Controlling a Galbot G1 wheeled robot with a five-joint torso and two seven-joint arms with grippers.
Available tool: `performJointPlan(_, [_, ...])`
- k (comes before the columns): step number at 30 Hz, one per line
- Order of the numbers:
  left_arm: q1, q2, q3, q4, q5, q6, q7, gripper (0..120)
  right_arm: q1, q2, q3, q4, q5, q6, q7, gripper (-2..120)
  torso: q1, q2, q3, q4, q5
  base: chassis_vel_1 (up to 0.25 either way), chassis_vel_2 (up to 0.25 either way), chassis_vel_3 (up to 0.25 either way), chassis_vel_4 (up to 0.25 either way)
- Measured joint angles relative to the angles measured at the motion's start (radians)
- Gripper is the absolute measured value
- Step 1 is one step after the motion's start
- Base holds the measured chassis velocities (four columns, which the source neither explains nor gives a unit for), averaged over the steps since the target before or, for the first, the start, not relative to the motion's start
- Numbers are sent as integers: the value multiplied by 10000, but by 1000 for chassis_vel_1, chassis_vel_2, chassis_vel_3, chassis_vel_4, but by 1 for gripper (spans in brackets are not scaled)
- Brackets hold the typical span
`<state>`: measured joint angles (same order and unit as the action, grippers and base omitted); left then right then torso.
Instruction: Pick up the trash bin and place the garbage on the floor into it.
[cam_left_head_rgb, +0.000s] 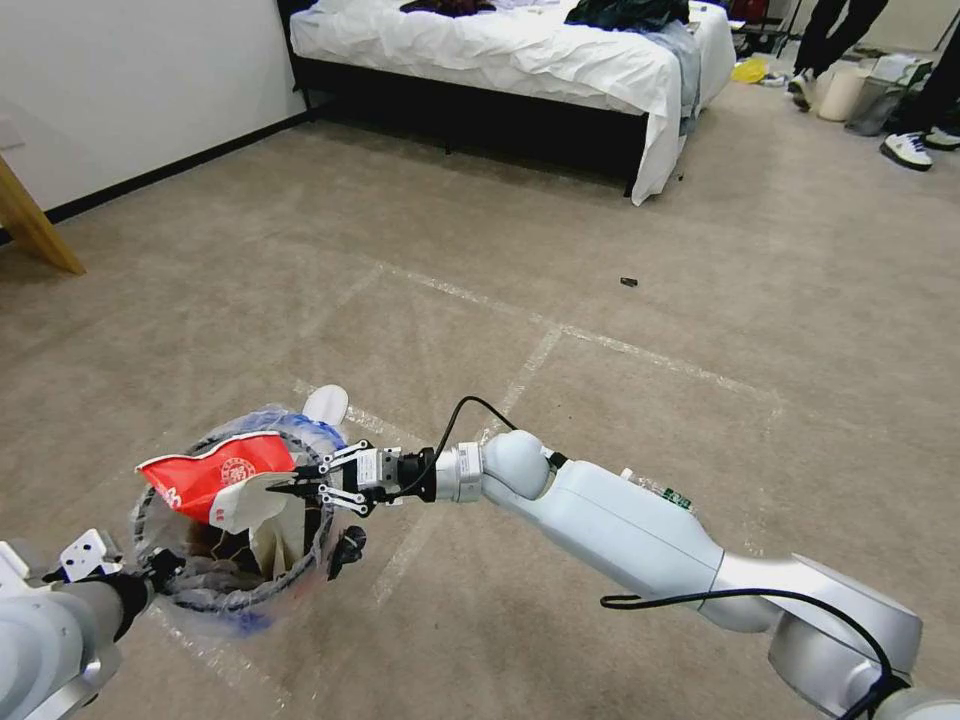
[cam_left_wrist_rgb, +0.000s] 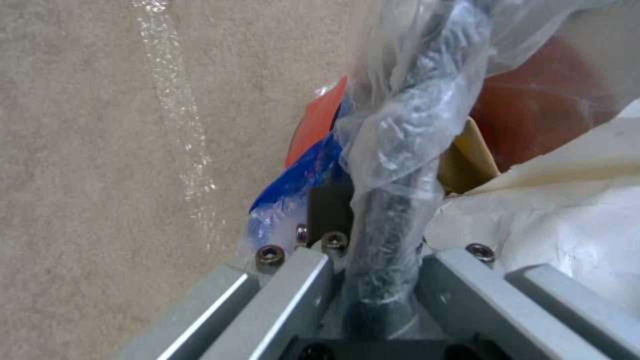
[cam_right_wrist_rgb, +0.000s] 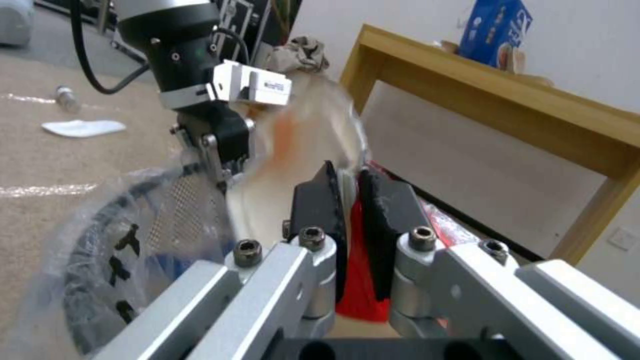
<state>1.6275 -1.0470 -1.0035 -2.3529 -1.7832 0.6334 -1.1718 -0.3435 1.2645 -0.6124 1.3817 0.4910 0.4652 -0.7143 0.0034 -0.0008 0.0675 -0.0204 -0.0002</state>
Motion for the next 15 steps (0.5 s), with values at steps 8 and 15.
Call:
performJointPlan(8, [74,127,-110,-75,-174,18,-119,0,-86,0,20,-74,-96,89,29,15,0,-1,0,0,0,0,0,0,0])
performJointPlan(15, [184,107,-140,-187,-210,17,-177,0,-29,10,16,-113,-158,149,91,42,0,0,0,0,0,0,0,0,0])
